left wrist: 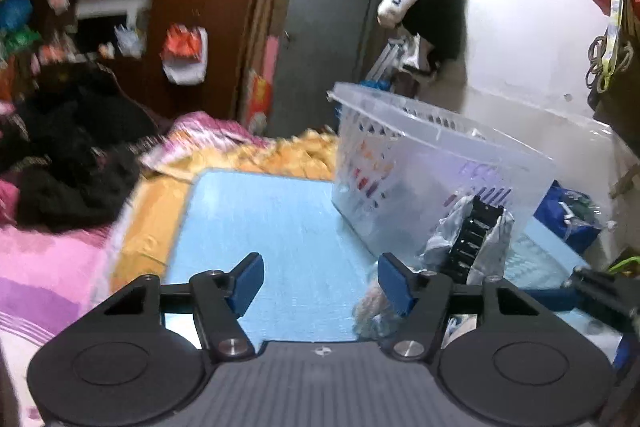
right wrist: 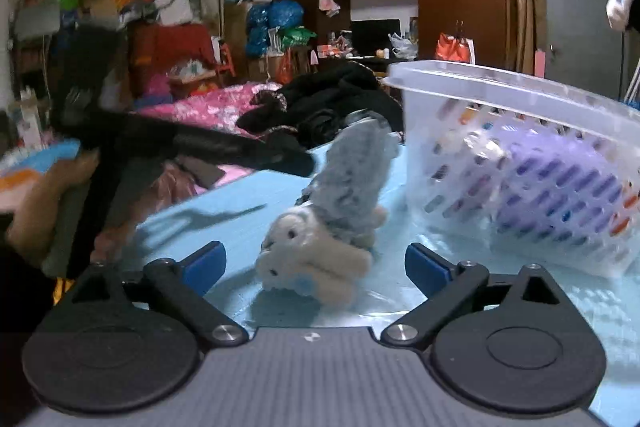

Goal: Organize objects
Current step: 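Grasp the grey-and-beige plush toy with the left gripper, then lift the plush toy and carry it over the basket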

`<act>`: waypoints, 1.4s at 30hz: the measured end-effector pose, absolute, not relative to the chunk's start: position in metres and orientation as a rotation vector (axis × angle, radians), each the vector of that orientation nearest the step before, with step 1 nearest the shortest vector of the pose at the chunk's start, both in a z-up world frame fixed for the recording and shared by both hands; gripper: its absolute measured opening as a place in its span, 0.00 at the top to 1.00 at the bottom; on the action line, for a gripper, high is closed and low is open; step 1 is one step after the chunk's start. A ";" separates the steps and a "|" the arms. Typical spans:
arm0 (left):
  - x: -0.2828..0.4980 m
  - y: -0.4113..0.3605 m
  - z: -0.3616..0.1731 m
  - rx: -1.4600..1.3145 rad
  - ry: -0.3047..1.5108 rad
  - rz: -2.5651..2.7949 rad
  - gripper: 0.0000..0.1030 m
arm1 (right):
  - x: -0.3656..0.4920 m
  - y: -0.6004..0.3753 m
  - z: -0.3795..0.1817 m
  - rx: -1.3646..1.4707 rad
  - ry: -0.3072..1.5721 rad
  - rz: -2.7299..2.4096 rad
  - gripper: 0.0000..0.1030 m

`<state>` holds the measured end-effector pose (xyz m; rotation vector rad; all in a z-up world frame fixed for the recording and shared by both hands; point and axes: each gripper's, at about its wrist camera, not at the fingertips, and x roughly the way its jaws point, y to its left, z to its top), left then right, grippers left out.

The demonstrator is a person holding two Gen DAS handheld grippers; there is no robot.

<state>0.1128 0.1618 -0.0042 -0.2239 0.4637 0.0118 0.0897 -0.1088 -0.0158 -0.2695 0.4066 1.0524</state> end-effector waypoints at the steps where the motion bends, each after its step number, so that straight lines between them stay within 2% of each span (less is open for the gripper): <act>1: 0.118 0.163 -0.006 -0.238 0.478 0.003 0.36 | 0.090 -0.106 -0.017 -0.277 0.408 1.046 0.08; 3: 0.126 0.164 -0.008 -0.256 0.492 -0.003 0.36 | 0.092 -0.104 -0.019 -0.281 0.422 1.045 0.16; 5: 0.130 0.163 -0.009 -0.280 0.507 -0.020 0.38 | 0.092 -0.102 -0.022 -0.294 0.434 1.045 0.28; 7: 0.130 0.160 -0.010 -0.288 0.512 -0.056 0.44 | 0.094 -0.105 -0.021 -0.289 0.441 1.043 0.29; 19: 0.145 0.153 -0.016 -0.321 0.547 -0.122 0.44 | 0.102 -0.097 -0.019 -0.282 0.446 1.023 0.29; 22: 0.149 0.151 -0.013 -0.323 0.565 -0.173 0.44 | 0.091 -0.096 -0.025 -0.295 0.454 1.032 0.43; 23: 0.152 0.150 -0.013 -0.329 0.582 -0.204 0.44 | 0.092 -0.096 -0.026 -0.294 0.456 1.035 0.44; 26: 0.157 0.145 -0.011 -0.336 0.608 -0.257 0.44 | 0.093 -0.102 -0.025 -0.295 0.453 1.043 0.65; 32: 0.163 0.118 -0.008 -0.278 0.661 -0.278 0.43 | 0.099 -0.117 -0.026 -0.260 0.472 1.075 0.68; 36: 0.157 0.109 -0.002 -0.256 0.637 -0.228 0.51 | 0.092 -0.130 -0.026 -0.247 0.445 1.088 0.73; 42: 0.136 0.098 0.010 -0.239 0.571 -0.200 0.53 | 0.093 -0.143 -0.026 -0.234 0.421 1.102 0.75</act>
